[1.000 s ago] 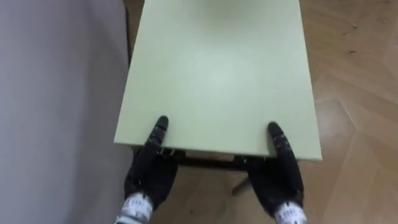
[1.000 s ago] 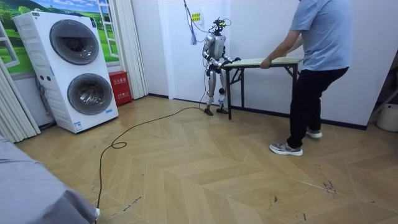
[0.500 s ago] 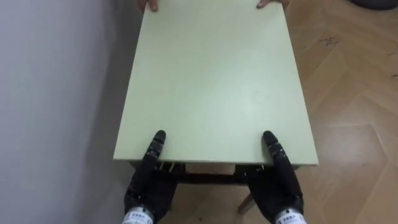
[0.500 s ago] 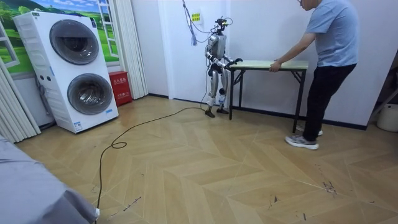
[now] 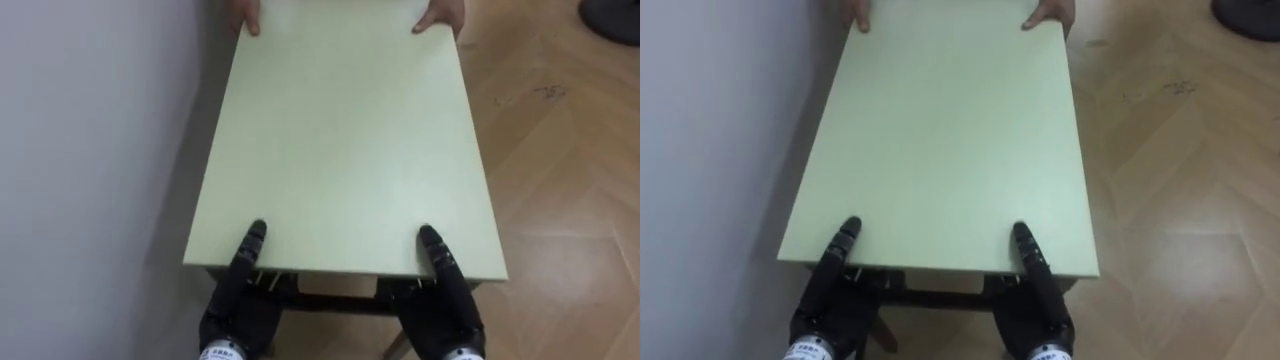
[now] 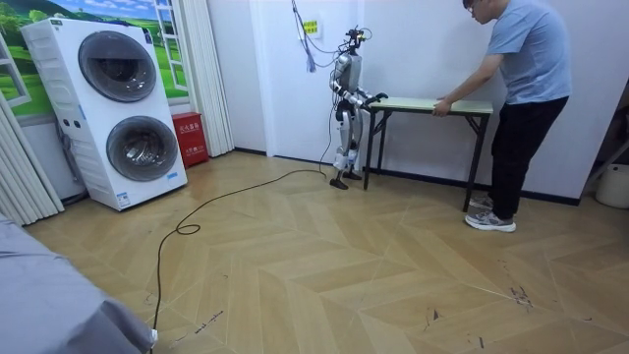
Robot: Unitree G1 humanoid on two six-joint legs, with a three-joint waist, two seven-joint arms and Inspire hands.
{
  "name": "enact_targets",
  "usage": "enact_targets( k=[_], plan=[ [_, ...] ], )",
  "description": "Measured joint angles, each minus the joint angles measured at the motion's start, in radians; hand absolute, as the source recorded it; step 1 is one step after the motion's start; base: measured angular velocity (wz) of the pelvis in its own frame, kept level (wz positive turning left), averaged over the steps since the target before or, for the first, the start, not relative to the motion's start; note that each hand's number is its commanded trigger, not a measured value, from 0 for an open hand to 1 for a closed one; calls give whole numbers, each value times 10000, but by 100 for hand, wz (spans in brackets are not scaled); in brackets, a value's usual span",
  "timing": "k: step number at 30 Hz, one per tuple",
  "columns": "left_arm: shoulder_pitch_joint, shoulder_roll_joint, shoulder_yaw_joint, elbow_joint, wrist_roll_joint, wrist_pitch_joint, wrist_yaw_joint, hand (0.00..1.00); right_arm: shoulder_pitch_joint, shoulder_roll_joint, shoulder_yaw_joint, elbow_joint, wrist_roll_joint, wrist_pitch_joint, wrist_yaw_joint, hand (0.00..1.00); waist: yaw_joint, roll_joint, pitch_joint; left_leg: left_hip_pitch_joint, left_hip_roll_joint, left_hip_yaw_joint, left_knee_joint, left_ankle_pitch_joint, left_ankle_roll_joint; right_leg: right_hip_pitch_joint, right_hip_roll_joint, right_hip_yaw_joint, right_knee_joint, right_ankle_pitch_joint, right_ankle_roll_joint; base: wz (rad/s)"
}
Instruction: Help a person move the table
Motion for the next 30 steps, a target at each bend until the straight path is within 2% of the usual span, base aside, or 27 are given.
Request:
enact_targets(
  k=[8,21,30],
  plan=[
    [64,9,-149,1,-21,-38,6,100,3,-64,1,1,15,-29,-15,100,59,-56,9,31,14,21,-118,-8,-10,165,151,236,-422,156,-12,0],
    [82,64,-124,378,-9,-42,4,100,31,-17,-4,375,-50,46,-6,100,126,-83,28,386,13,27,-282,-15,-20,458,164,265,-483,175,-14,0],
    [90,96,-154,754,252,-41,-25,100,-7,154,-55,1006,-204,58,218,100,129,-127,54,494,18,26,-280,-16,-22,577,166,263,-492,175,-13,0]
  ],
)
